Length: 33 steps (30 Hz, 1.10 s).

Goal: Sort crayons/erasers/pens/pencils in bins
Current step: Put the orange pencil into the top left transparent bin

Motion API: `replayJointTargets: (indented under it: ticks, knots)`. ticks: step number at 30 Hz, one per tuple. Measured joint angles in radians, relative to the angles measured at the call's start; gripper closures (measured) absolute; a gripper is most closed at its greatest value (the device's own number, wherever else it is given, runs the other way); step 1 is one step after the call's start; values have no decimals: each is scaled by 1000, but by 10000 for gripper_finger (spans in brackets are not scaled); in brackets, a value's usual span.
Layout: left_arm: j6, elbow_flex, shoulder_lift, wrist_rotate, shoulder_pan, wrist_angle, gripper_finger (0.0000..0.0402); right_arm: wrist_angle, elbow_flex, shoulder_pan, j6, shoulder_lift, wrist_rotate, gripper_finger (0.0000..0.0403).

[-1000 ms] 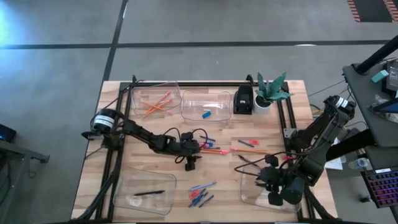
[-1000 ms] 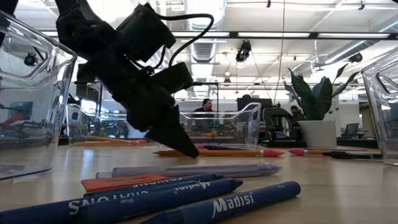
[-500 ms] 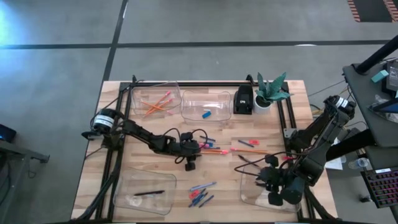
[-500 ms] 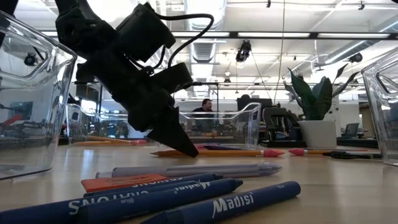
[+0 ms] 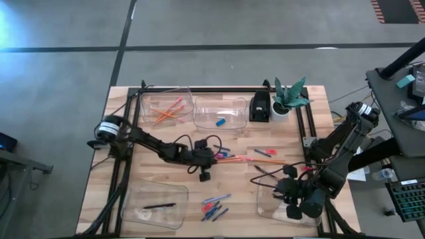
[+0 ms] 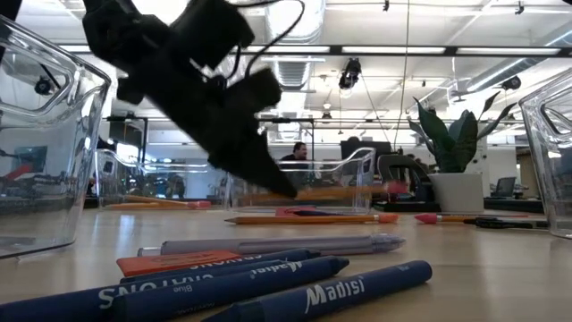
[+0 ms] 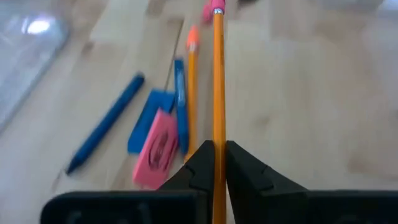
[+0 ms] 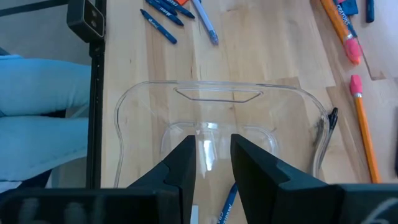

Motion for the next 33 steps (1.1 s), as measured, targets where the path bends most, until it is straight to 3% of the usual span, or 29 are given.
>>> replayJointTargets:
  ticks: [9,14,24,33]
  knots:
    - [51,8,-175,2,3,-64,392,0,0,0,-34,0,0,312]
    - [112,8,-339,-123,18,-227,393,0,0,0,-37,0,0,312]
    - [104,8,-688,-491,133,-707,393,0,0,-2,-36,0,1,312]
    - [104,-115,-811,-524,335,-849,393,0,0,-2,-37,0,27,312]
